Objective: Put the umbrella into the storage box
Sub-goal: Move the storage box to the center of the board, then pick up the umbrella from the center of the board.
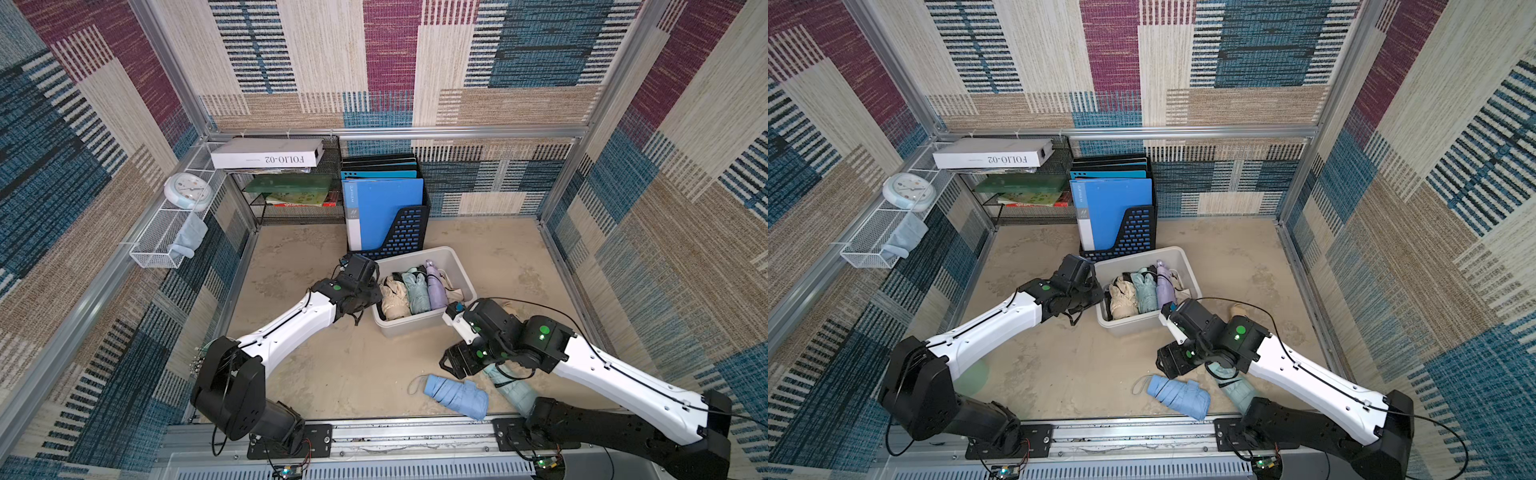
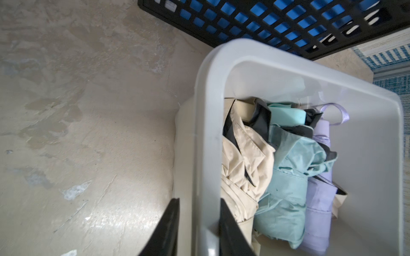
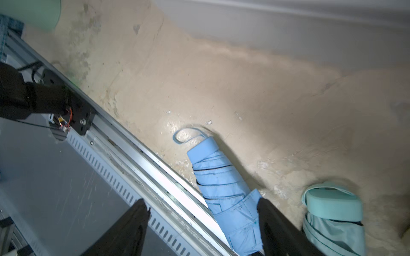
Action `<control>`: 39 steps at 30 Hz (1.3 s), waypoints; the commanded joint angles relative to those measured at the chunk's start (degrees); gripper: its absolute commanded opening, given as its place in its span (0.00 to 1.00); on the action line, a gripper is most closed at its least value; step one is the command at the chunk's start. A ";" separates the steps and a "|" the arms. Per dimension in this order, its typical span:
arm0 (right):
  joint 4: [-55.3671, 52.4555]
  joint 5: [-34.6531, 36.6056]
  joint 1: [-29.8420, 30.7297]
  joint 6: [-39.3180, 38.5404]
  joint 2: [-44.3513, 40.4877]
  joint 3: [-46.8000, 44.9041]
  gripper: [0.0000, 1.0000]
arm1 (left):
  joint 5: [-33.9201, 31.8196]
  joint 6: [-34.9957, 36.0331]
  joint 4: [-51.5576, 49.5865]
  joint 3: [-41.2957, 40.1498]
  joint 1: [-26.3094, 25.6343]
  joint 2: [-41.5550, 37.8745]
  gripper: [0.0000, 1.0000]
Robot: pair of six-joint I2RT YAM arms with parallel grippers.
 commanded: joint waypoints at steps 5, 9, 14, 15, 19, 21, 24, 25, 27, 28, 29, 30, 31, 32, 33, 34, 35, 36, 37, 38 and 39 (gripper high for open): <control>6.05 2.41 5.15 2.63 1.64 -7.33 0.84 | -0.02 -1.03 0.48 -1.58 0.39 -5.05 0.69; 7.95 3.42 7.21 3.03 3.96 -9.39 0.85 | 0.49 -1.37 1.64 -2.66 0.46 -8.09 0.79; 8.27 5.43 9.33 1.91 9.26 -9.09 0.85 | 0.39 -1.72 1.90 -3.30 0.59 -10.41 0.81; 8.14 5.43 9.75 1.82 10.33 -8.94 0.85 | 0.41 -1.88 1.87 -3.54 0.68 -10.84 0.82; 6.27 7.87 11.89 2.87 13.84 -8.28 0.85 | 0.21 -2.20 1.93 -4.51 1.03 -12.44 0.82; 5.44 9.08 12.59 3.44 15.22 -7.91 0.85 | 0.16 -2.42 2.06 -5.03 1.20 -13.15 0.82; 4.39 10.49 14.29 4.02 17.88 -7.22 0.84 | 0.33 -2.81 2.23 -5.74 1.49 -14.02 0.82; 4.04 10.86 14.83 4.04 18.87 -6.93 0.84 | 0.34 -2.90 2.23 -5.83 1.56 -14.24 0.82; 3.36 11.83 15.85 4.47 21.03 -6.80 0.83 | 0.43 -2.99 2.13 -6.02 1.78 -14.49 0.82; 3.18 12.36 16.17 4.81 21.79 -6.80 0.82 | 0.39 -2.99 2.05 -6.03 1.82 -14.52 0.82; 3.17 12.95 16.45 5.09 22.52 -6.76 0.80 | 0.44 -2.99 2.09 -6.12 1.90 -14.69 0.82; 3.17 13.51 16.74 5.42 23.15 -6.78 0.79 | 0.45 -3.06 1.94 -6.19 1.99 -14.85 0.82; 3.44 13.87 16.97 5.63 23.55 -6.75 0.78 | 0.47 -3.08 1.96 -6.20 2.00 -14.98 0.82; 3.82 14.25 17.11 5.82 23.77 -6.74 0.76 | 0.35 -3.10 1.87 -6.29 2.07 -15.13 0.82; 4.32 14.50 17.20 6.03 23.96 -6.63 0.75 | 0.35 -3.19 1.87 -6.38 2.15 -15.24 0.82; 4.73 14.76 17.29 6.12 24.13 -6.54 0.73 | 0.30 -3.17 1.84 -6.42 2.25 -15.40 0.82; 5.32 14.94 17.30 6.33 24.35 -6.35 0.72 | 0.32 -3.23 1.87 -6.55 2.30 -15.49 0.82; 5.90 15.09 17.32 6.45 24.67 -6.15 0.71 | 0.26 -3.25 1.83 -6.64 2.35 -15.49 0.81; 6.43 15.31 17.38 6.60 25.01 -5.97 0.70 | 0.25 -3.25 1.73 -6.64 2.39 -15.62 0.82; 7.16 15.32 17.38 6.64 25.46 -5.71 0.69 | 0.25 -3.34 1.61 -6.72 2.44 -15.69 0.81; 7.84 15.53 17.38 6.86 25.95 -5.37 0.68 | 0.26 -3.39 1.66 -6.80 2.52 -15.79 0.82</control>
